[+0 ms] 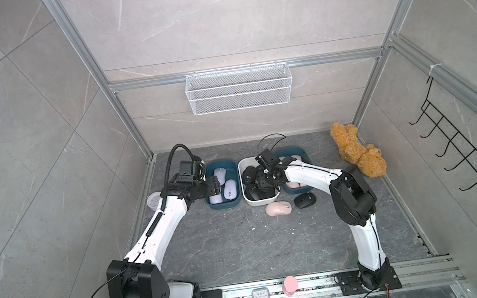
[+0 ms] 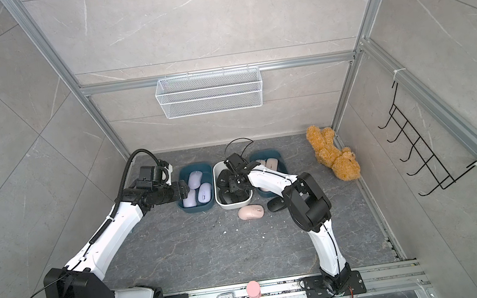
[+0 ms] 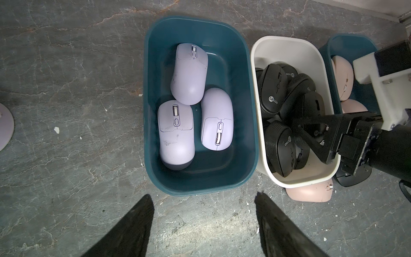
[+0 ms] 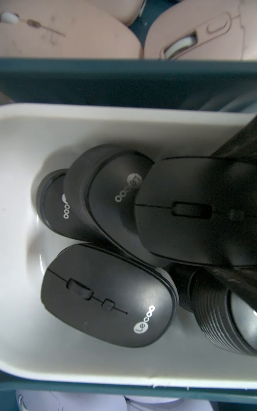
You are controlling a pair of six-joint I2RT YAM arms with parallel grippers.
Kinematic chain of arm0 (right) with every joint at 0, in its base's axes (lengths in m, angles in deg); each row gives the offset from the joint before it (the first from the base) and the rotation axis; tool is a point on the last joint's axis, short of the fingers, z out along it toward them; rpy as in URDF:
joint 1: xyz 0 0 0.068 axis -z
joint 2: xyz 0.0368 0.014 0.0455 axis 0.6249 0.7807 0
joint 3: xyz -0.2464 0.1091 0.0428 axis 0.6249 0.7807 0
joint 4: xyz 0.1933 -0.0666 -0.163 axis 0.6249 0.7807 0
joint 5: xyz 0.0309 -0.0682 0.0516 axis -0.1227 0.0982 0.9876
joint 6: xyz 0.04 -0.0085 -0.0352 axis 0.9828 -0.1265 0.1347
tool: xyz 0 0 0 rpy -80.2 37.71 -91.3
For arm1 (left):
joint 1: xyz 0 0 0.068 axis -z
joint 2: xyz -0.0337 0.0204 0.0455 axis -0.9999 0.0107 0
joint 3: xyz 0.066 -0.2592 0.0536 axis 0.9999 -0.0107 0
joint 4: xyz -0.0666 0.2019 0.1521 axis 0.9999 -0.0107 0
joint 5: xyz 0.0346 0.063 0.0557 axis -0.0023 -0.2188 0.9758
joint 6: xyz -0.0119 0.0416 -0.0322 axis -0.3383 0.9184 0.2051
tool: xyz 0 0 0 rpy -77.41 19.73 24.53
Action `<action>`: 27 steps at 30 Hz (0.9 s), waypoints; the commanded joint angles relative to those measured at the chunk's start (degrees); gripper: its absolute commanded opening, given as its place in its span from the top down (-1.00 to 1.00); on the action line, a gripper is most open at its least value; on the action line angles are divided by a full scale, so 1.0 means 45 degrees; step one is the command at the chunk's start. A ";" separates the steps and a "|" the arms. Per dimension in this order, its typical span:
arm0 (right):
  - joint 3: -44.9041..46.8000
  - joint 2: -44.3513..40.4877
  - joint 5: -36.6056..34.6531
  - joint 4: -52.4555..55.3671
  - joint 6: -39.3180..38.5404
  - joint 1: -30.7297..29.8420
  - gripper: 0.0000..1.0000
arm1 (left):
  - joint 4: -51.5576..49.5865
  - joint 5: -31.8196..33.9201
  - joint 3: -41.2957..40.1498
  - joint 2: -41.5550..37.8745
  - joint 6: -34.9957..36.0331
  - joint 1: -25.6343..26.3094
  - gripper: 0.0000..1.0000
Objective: Place the mice by color into the storage box
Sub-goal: Place the mouse in the storage box.
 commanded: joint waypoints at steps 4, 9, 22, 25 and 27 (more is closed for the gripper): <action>0.0308 -0.0804 0.0152 -0.0138 0.0006 0.0038 -0.53 | -0.0189 -0.0236 0.0412 -0.0393 -0.0136 -0.0058 -0.49; 0.0732 -0.1677 0.0228 -0.0405 0.0007 0.0029 -0.54 | -0.0209 -0.0241 0.0392 -0.0418 -0.0157 -0.0059 -0.49; 0.4007 -0.5652 0.0651 -0.2045 0.0255 0.0005 -0.54 | -0.0386 -0.0239 0.0355 -0.0573 -0.0199 -0.0059 -0.47; 0.5253 -0.6759 0.0217 -0.2268 0.0116 0.0012 -0.53 | -0.0343 -0.0323 0.0363 -0.0579 -0.0195 -0.0059 -0.47; 0.5931 -0.7367 0.0021 -0.2239 -0.0094 0.0010 -0.54 | -0.0506 -0.0156 0.0465 -0.0502 -0.0155 -0.0069 -0.47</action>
